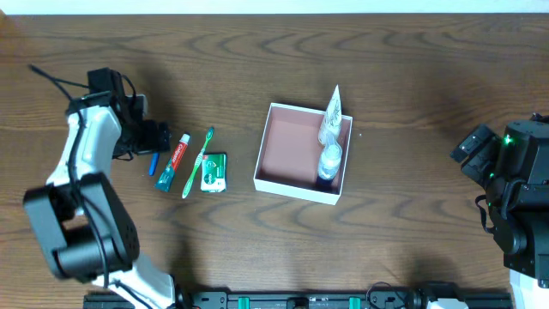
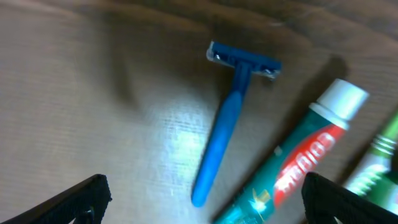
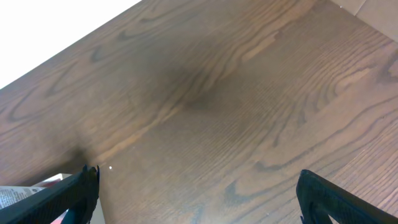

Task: Pack container
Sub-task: 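Grasp the blue razor with the left gripper and lift it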

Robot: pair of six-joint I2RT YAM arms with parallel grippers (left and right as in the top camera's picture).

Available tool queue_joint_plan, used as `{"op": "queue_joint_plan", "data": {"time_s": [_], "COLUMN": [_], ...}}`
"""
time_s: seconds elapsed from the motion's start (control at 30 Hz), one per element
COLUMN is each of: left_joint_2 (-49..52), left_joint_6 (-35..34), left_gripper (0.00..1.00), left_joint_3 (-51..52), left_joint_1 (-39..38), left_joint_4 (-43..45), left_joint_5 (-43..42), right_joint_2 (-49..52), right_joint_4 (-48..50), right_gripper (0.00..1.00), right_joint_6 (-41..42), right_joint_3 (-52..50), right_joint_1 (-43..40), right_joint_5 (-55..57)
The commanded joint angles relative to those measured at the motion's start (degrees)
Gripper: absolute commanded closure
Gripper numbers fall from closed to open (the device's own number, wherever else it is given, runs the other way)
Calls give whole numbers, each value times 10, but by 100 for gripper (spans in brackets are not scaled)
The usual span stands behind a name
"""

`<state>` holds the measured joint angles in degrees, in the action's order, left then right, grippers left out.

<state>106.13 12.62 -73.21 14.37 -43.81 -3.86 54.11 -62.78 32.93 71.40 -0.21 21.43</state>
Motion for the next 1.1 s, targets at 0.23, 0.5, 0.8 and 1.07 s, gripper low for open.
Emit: {"op": "queue_joint_plan", "data": {"time_s": [0.23, 0.5, 0.8, 1.07], "left_joint_2": [51, 74, 88, 88], "left_joint_6": [82, 82, 83, 83], "left_gripper": [27, 31, 57, 86], "left_joint_3": [-6, -4, -4, -2], "left_joint_1": [1, 1, 0, 0], "left_joint_4": [64, 82, 90, 72], "left_joint_5": [21, 19, 12, -26], "right_joint_2": [-1, -1, -1, -1], "right_joint_4": [0, 0, 0, 0], "right_gripper": [1, 1, 1, 1], "right_joint_6": [9, 9, 9, 9], "right_joint_3": [2, 2, 2, 2], "right_joint_1": [-4, -4, -4, -4], "right_joint_5": [6, 6, 6, 6]}}
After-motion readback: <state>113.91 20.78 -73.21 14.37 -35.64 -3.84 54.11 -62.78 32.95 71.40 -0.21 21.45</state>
